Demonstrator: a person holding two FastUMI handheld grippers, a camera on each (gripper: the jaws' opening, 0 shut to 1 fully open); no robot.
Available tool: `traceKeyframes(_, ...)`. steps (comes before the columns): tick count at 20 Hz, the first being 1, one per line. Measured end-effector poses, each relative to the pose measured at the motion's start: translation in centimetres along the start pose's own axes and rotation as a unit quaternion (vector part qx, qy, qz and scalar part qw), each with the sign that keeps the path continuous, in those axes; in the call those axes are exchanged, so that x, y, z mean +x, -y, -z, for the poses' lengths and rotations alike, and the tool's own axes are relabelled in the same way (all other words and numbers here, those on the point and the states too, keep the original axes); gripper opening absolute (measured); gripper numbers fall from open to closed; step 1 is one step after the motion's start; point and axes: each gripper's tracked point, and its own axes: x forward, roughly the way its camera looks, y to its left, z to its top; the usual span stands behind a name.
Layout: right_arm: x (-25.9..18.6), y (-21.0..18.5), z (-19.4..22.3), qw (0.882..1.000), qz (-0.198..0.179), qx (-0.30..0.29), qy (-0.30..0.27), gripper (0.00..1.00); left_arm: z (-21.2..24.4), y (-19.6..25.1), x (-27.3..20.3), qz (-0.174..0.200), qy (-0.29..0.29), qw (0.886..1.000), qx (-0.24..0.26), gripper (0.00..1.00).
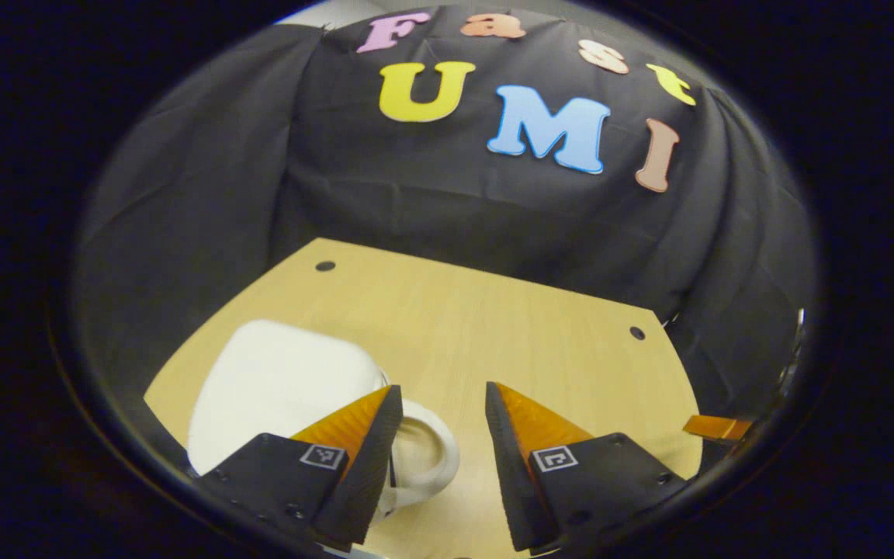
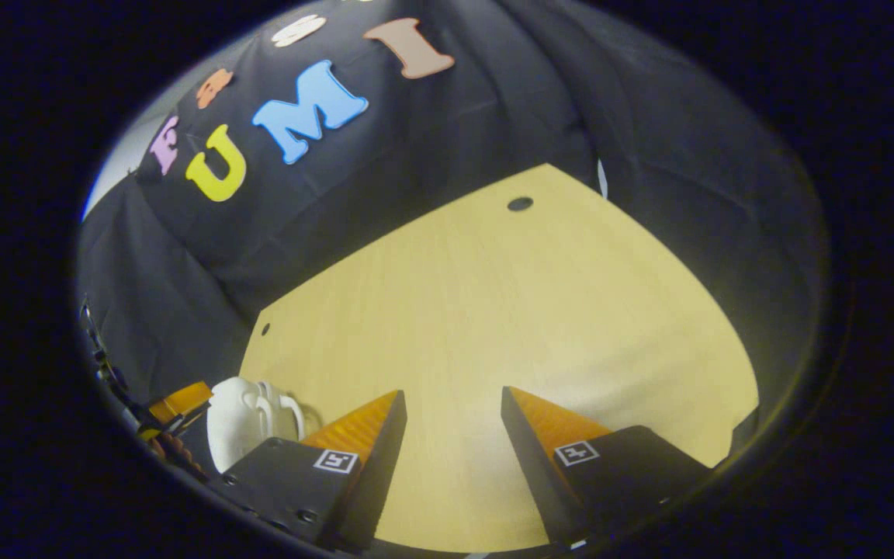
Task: First open the suitcase, pack the skin care products into it, and then close the suitcase.
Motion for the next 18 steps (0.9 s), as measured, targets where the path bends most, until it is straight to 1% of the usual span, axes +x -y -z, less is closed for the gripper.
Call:
traceKeyframes(1, -0.8, -0.7, -3.0, 0.999, 0.003, -0.027, 0.043, 0.76, -2.7, 1.1, -0.5, -0.001, 0.037, 0.999, 0.023, 0.72)
traceKeyframes(2, -1.9, -1.7, -6.1, 0.995, 0.005, -0.053, 0.089, 0.76, -5.3, 2.1, -1.1, -0.004, 0.075, 0.996, 0.040, 0.72)
traceKeyframes(3, -3.2, -2.8, -9.2, 0.988, 0.008, -0.073, 0.135, 0.76, -8.1, 3.5, -1.8, -0.003, 0.115, 0.992, 0.051, 0.73)
traceKeyframes(4, -4.2, -3.8, -11.5, 0.980, 0.011, -0.089, 0.178, 0.67, -10.8, 5.0, -2.8, -0.004, 0.156, 0.986, 0.061, 0.78)
traceKeyframes(5, -5.3, -5.0, -13.7, 0.970, 0.010, -0.104, 0.220, 0.77, -13.4, 6.2, -3.8, -0.007, 0.197, 0.978, 0.070, 0.78)
traceKeyframes(7, -7.6, -6.9, -17.3, 0.949, 0.003, -0.124, 0.288, 0.79, -17.9, 8.5, -5.8, -0.010, 0.285, 0.954, 0.093, 0.84)
traceKeyframes(8, -8.6, -7.9, -18.5, 0.939, -0.005, -0.130, 0.319, 0.80, -19.5, 9.6, -7.2, -0.010, 0.323, 0.941, 0.105, 0.82)
traceKeyframes(9, -9.3, -8.5, -19.4, 0.931, -0.011, -0.132, 0.340, 0.82, -20.4, 11.1, -7.9, 0.004, 0.348, 0.930, 0.116, 0.83)
traceKeyframes(10, -9.8, -8.6, -19.6, 0.925, -0.010, -0.134, 0.356, 0.84, -20.5, 12.4, -9.1, 0.019, 0.358, 0.926, 0.121, 0.91)
traceKeyframes(11, -10.0, -8.5, -19.6, 0.921, -0.001, -0.136, 0.366, 0.88, -20.1, 13.5, -9.3, 0.027, 0.352, 0.927, 0.122, 0.93)
traceKeyframes(12, -10.4, -8.1, -19.2, 0.915, 0.009, -0.145, 0.377, 0.89, -19.3, 13.7, -9.1, 0.029, 0.342, 0.932, 0.117, 0.93)
traceKeyframes(13, -10.6, -8.0, -18.8, 0.907, 0.018, -0.158, 0.391, 0.90, -18.4, 13.7, -8.7, 0.034, 0.331, 0.937, 0.107, 0.93)
traceKeyframes(14, -11.0, -7.9, -18.2, 0.899, 0.027, -0.174, 0.402, 0.91, -17.5, 13.6, -8.3, 0.040, 0.324, 0.940, 0.101, 0.94)
traceKeyframes(15, -11.3, -8.2, -17.2, 0.889, 0.028, -0.193, 0.415, 0.92, -16.6, 13.5, -8.1, 0.046, 0.319, 0.941, 0.101, 0.94)
traceKeyframes(16, -11.4, -8.3, -16.5, 0.885, 0.033, -0.203, 0.418, 0.92, -16.0, 13.3, -8.0, 0.053, 0.314, 0.942, 0.104, 0.93)
traceKeyframes(18, -11.3, -7.7, -14.6, 0.889, 0.046, -0.208, 0.404, 0.93, -14.8, 13.6, -8.1, 0.070, 0.304, 0.943, 0.114, 0.93)
